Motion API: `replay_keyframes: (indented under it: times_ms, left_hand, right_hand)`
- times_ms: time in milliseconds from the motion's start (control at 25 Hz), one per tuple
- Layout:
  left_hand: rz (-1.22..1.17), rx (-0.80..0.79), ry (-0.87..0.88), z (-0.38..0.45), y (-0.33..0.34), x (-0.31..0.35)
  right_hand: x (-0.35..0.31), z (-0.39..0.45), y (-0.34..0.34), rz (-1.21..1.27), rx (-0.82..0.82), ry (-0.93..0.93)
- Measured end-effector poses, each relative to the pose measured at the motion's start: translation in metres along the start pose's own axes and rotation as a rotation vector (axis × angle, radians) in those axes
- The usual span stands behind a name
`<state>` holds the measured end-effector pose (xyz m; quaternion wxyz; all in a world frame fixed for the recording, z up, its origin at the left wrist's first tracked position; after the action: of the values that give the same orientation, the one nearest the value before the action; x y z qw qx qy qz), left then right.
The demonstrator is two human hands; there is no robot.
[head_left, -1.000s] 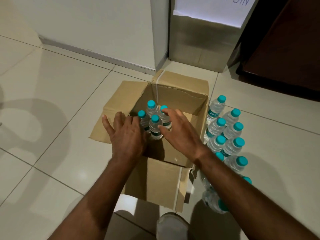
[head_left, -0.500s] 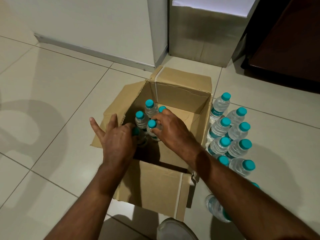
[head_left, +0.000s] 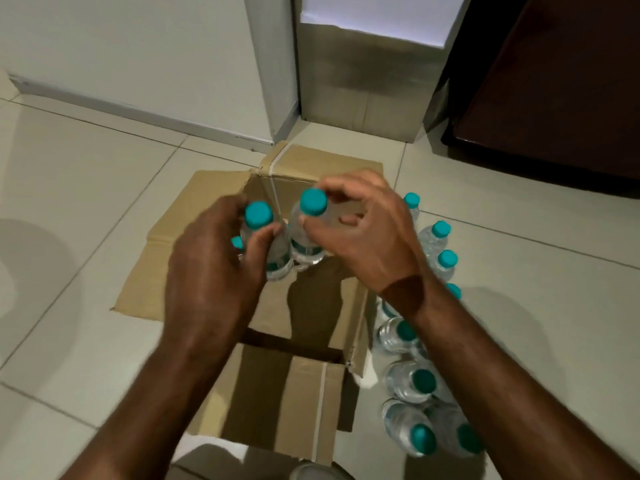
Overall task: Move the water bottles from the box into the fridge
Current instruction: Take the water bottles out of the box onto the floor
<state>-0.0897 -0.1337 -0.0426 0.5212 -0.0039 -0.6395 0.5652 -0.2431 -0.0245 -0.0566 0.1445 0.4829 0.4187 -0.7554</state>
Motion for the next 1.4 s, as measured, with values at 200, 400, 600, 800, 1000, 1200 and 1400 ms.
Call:
replay_keyframes:
  times_ms: [200,400,600,800,1000,1200,1400]
  left_hand:
    - [-0.269,0.1,0.176,0.047,0.018,0.069]
    - [-0.483,-0.006,0.227,0.112,0.082,0.112]
    - [-0.525,-0.222,0.188,0.153,0.165,0.116]
    - [-0.421,-0.364,0.147,0.186,0.218,0.099]
    - [-0.294,-0.472,0.161,0.197,0.247,0.089]
    - [-0.113,-0.571,0.145,0.191,0.277,0.072]
    - [-0.037,-0.661,0.139,0.188,0.293,0.063]
  right_hand:
    - [-0.009,0.013,-0.091,0.051,0.287,-0.023]
    - [0.022,0.026,-0.148,-0.039,0.455,-0.001]
    - [0.087,0.043,-0.166,0.003,0.528,0.129]
    - [0.15,0.055,-0.158,-0.017,0.482,0.267]
    - [0.2,0.054,-0.144,0.034,0.402,0.449]
    - [0.222,0.053,-0.123,0.029,0.265,0.546]
    - [0.23,0.051,-0.115,-0.032,0.176,0.57]
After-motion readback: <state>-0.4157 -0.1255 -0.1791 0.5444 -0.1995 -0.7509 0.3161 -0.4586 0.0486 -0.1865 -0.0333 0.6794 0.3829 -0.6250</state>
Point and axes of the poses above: each hand's wrist, its own z-axis towards the middle knuckle, its own y-axis out of the palm, x = y × z, the point moved 9 cm from there along z, towards the middle knuckle, and after that the axes turned 5 degrees about -x, right-handed, at the moved point
